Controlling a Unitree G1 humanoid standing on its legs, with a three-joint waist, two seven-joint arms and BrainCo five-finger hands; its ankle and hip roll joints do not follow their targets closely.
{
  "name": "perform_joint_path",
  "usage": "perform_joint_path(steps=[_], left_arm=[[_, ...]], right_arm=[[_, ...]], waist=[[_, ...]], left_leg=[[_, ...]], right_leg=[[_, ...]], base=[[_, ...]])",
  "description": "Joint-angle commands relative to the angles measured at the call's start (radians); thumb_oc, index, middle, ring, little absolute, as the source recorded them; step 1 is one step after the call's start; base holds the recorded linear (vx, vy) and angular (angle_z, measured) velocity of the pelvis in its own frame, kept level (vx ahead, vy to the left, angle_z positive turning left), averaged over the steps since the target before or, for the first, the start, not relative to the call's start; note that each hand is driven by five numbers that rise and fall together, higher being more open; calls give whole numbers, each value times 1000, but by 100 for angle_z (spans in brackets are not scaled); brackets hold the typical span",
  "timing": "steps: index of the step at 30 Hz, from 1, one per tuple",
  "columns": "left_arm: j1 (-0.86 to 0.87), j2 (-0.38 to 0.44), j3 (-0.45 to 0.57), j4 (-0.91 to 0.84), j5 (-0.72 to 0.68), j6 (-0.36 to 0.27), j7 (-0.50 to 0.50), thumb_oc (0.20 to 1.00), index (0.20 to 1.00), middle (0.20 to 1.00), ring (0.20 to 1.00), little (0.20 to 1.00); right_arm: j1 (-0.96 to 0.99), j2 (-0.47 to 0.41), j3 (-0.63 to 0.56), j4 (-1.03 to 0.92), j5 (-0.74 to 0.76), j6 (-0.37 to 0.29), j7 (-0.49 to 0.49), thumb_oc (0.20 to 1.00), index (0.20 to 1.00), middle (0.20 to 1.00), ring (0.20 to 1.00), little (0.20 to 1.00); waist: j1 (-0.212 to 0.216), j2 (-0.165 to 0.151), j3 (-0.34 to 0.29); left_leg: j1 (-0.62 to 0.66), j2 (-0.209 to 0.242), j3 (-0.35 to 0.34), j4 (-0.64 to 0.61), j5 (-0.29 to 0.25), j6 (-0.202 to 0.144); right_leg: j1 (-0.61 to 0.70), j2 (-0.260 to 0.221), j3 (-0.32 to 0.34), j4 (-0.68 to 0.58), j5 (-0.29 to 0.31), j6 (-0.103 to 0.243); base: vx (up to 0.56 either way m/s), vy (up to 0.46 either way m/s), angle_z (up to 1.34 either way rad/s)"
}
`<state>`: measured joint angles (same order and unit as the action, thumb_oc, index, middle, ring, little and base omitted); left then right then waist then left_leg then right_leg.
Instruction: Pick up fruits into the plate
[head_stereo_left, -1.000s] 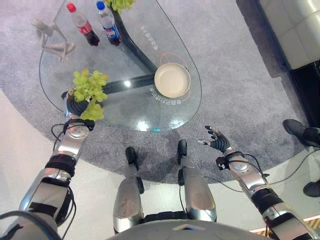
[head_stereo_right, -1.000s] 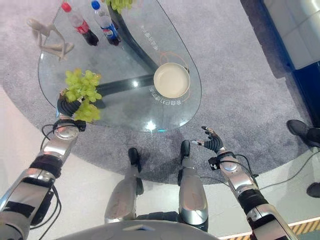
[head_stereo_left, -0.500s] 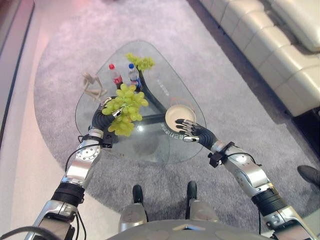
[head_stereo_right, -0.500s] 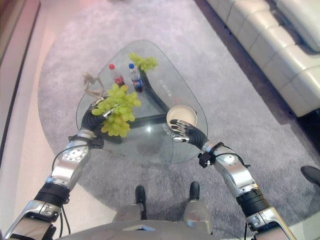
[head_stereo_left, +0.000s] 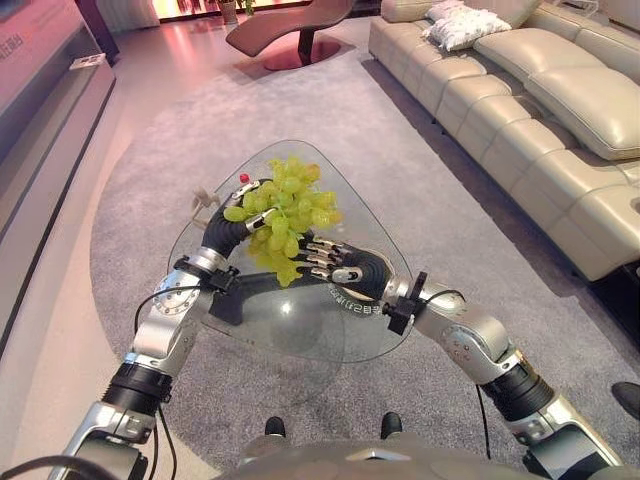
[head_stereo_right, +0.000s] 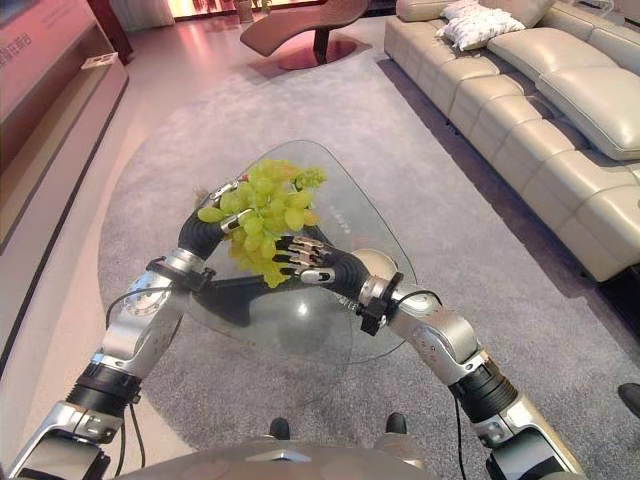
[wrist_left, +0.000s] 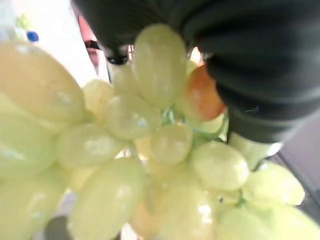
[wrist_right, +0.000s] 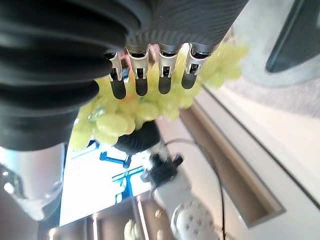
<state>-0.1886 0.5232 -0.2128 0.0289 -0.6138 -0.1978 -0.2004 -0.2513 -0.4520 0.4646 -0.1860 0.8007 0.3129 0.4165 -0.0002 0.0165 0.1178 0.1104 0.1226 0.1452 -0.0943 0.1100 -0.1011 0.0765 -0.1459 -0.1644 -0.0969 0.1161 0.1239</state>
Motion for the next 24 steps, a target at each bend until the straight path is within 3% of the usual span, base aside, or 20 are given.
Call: perform_joint_path(steps=[1,10,14,20,24], left_arm=[[-75,33,-47,-40,-78,-29,-16,200,200,200,200,200],[-68,-56,-96,-52,-245,54,-72,200,200,200,200,200],[-61,-81,-120,-53,-258,68,-74,200,200,200,200,200],[-38,-79,-89,-66,-238,51,-9,200,200,200,200,200],[-19,-64,-20,-92,-244,41,12,200,200,200,200,200]], right_arm=[[-95,38,17,-71,73,-25,-17,1000,1000,1000,1000,1000],[-125,82,44,-83,111,-13,-90,1000,1000,1000,1000,1000],[-129,89,51,-87,112,-30,-109,1000,1000,1000,1000,1000],[-117,62,-5,-87,79,-101,-163,1000,1000,1000,1000,1000],[-84,35,-109,-103,97,-242,-156,1000,1000,1000,1000,1000]], waist=[[10,-22,-40],[11,-28,-47],[11,-30,-48],[9,-31,-51],[9,-32,-52]], left_leg=[[20,-15,6,30,-144,4],[31,-16,9,27,-153,11],[35,-16,8,26,-156,13],[37,-13,9,25,-156,14],[31,-12,5,23,-154,13]], right_leg=[[68,-25,-78,47,-127,17],[74,-30,-69,38,-122,19],[75,-31,-67,36,-120,20],[76,-33,-65,36,-118,22],[73,-32,-70,36,-118,22]], base=[[0,0,0],[0,0,0],[0,0,0],[0,0,0],[0,0,0]])
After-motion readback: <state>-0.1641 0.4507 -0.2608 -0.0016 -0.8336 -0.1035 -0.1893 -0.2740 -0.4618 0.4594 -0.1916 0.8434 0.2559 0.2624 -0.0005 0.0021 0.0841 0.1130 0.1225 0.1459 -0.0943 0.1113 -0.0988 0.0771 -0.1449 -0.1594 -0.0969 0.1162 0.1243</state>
